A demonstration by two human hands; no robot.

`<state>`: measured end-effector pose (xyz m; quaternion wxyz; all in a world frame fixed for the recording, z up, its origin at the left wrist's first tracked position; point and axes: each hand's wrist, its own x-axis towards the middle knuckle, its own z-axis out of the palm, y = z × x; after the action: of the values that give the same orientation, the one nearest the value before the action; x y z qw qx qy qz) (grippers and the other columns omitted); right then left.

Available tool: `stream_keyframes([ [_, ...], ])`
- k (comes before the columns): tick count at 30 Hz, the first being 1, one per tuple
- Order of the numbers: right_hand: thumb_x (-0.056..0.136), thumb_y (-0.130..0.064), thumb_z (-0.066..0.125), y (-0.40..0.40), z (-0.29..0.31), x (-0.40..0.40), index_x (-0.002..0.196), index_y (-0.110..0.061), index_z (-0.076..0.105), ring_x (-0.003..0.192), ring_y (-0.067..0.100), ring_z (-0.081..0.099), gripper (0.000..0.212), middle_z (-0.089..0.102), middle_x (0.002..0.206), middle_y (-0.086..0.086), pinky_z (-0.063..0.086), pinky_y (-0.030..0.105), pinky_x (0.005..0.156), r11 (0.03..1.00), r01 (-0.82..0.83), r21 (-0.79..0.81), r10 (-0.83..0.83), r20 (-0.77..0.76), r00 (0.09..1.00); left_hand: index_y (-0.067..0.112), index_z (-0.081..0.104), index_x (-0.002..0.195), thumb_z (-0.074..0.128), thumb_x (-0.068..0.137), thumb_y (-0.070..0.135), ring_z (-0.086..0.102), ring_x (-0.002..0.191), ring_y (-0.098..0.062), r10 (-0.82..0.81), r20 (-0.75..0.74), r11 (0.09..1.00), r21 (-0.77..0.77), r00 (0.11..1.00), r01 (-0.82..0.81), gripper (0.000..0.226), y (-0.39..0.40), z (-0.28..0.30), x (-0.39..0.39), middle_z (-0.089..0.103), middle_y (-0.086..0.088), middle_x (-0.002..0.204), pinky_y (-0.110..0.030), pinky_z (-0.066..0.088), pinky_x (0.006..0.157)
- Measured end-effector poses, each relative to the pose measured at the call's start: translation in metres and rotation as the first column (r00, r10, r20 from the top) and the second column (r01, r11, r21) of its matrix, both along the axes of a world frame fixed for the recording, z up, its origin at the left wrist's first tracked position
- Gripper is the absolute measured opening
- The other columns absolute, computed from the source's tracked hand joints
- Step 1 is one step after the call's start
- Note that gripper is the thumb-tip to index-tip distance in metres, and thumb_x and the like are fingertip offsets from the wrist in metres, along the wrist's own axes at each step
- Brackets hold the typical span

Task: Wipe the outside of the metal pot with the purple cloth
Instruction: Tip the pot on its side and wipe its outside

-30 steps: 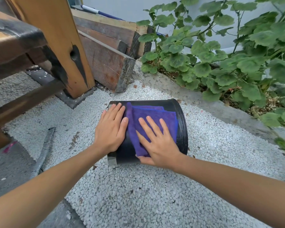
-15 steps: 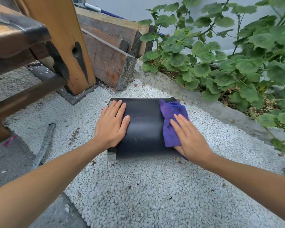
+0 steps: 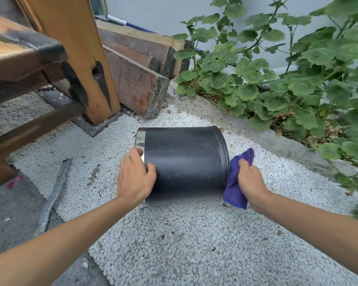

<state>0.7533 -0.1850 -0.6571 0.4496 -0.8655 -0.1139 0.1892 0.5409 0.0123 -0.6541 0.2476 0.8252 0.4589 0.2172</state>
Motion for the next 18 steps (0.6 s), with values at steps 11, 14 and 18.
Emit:
stream_keyframes([
  [11, 0.1, -0.042, 0.037, 0.06, 0.077, 0.04, 0.094, -0.007, 0.057, 0.087, 0.036, 0.058, 0.04, 0.061, 0.094, 0.015, 0.046, 0.038, 0.079, 0.985, 0.139, -0.103, -0.121, 0.167, 0.979, 0.018, 0.067, 0.129, 0.061, 0.076, 0.052, 0.06, 0.121, -0.019, -0.2, 0.076, 0.978, -0.044, 0.977, 0.203, 0.064, 0.042, 0.117, 0.035, 0.069, 0.0, 0.128, -0.028, 0.041, 0.097],
  [14, 0.102, -0.037, 0.038, 0.072, 0.078, 0.039, 0.103, -0.005, 0.058, 0.09, 0.036, 0.059, 0.038, 0.063, 0.104, 0.019, 0.045, 0.036, 0.079, 0.99, 0.087, -0.107, -0.074, 0.117, 0.99, 0.011, 0.056, 0.14, 0.068, 0.086, 0.041, 0.06, 0.122, -0.02, -0.224, 0.045, 0.959, -0.17, 0.974, 0.228, 0.063, 0.049, 0.099, 0.034, 0.065, -0.006, 0.133, -0.025, 0.04, 0.097],
  [18, 0.102, -0.038, 0.038, 0.09, 0.082, 0.029, 0.089, -0.006, 0.06, 0.087, 0.037, 0.055, 0.041, 0.061, 0.094, 0.02, 0.041, 0.038, 0.075, 0.978, -0.026, -0.206, 0.086, 0.291, 0.953, 0.014, 0.06, 0.135, 0.062, 0.093, 0.04, 0.058, 0.121, -0.027, -0.201, 0.042, 0.976, -0.076, 0.979, 0.204, 0.05, 0.06, 0.073, 0.03, 0.067, -0.01, 0.127, -0.038, 0.044, 0.103],
])
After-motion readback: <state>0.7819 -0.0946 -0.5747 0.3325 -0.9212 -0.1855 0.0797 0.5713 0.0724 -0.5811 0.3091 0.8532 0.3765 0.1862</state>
